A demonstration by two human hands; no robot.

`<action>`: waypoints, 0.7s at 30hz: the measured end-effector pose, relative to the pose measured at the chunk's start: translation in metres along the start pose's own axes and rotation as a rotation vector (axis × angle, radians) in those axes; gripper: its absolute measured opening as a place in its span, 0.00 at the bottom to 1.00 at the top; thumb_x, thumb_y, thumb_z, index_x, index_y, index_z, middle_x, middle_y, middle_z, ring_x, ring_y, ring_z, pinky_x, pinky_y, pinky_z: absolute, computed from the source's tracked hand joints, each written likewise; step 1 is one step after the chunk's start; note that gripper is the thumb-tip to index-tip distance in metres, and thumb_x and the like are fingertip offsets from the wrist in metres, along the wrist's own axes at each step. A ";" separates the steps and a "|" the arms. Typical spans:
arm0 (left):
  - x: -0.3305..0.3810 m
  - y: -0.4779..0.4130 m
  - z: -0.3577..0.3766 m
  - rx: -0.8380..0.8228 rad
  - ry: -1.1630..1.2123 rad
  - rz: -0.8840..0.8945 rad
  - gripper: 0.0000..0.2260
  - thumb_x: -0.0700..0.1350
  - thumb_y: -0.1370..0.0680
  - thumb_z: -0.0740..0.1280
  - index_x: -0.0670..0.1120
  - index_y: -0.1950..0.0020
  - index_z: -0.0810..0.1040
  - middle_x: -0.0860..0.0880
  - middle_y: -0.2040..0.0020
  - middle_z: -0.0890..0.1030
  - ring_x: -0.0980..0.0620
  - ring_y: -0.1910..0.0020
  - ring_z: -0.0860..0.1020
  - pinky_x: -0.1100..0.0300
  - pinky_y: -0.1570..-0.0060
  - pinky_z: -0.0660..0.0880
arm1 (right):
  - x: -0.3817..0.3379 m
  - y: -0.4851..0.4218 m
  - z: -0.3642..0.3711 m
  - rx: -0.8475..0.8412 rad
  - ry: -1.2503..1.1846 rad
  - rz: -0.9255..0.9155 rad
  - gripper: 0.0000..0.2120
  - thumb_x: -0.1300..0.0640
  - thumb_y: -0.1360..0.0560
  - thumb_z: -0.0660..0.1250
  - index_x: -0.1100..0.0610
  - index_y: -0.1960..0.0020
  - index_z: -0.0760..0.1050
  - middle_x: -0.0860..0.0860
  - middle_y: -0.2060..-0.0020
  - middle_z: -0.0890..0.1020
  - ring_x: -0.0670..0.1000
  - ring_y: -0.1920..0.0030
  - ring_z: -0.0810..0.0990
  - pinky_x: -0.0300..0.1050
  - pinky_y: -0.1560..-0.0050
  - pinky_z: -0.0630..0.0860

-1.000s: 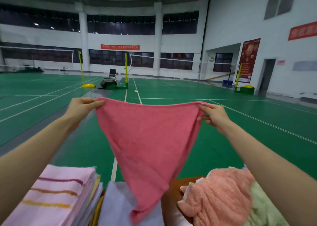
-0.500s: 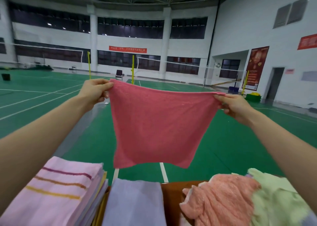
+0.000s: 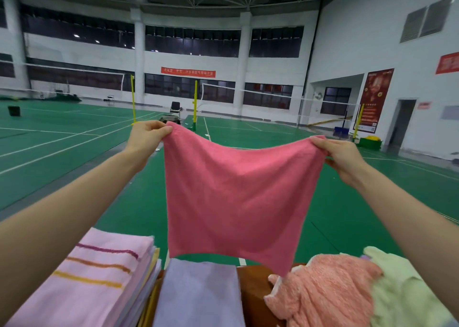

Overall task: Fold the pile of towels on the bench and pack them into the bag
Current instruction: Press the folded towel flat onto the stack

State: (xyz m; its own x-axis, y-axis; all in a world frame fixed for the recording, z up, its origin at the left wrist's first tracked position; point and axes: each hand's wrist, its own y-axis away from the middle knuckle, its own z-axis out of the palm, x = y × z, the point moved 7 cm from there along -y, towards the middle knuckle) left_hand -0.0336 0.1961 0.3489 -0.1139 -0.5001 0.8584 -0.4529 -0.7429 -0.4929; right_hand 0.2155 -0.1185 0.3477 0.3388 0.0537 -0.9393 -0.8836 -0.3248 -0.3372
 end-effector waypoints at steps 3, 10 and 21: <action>0.001 0.005 0.009 0.086 -0.042 -0.012 0.07 0.37 0.24 0.64 0.35 0.51 0.80 0.48 0.65 0.75 0.52 0.61 0.72 0.59 0.55 0.70 | 0.001 0.002 0.005 0.188 0.133 -0.034 0.17 0.56 0.32 0.75 0.64 0.47 0.80 0.51 0.61 0.81 0.47 0.61 0.75 0.47 0.51 0.75; 0.055 0.022 0.032 0.142 -0.298 0.173 0.11 0.41 0.22 0.62 0.35 0.51 0.79 0.39 0.55 0.81 0.44 0.55 0.77 0.55 0.49 0.73 | -0.053 0.032 0.050 0.286 0.523 -0.324 0.14 0.51 0.26 0.67 0.62 0.59 0.82 0.54 0.69 0.80 0.51 0.69 0.75 0.43 0.65 0.71; 0.085 0.073 0.094 -0.049 0.040 0.264 0.08 0.45 0.21 0.62 0.49 0.60 0.71 0.43 0.65 0.80 0.40 0.64 0.81 0.43 0.58 0.79 | -0.081 0.071 0.110 0.127 0.599 -0.540 0.16 0.49 0.24 0.64 0.59 0.64 0.80 0.50 0.75 0.73 0.52 0.68 0.73 0.43 0.66 0.61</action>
State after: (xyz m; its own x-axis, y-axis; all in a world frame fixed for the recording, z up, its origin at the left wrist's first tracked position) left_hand 0.0068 0.0573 0.3723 -0.2679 -0.6547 0.7068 -0.4453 -0.5664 -0.6934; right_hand 0.0899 -0.0425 0.3928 0.8117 -0.3539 -0.4645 -0.5670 -0.2871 -0.7721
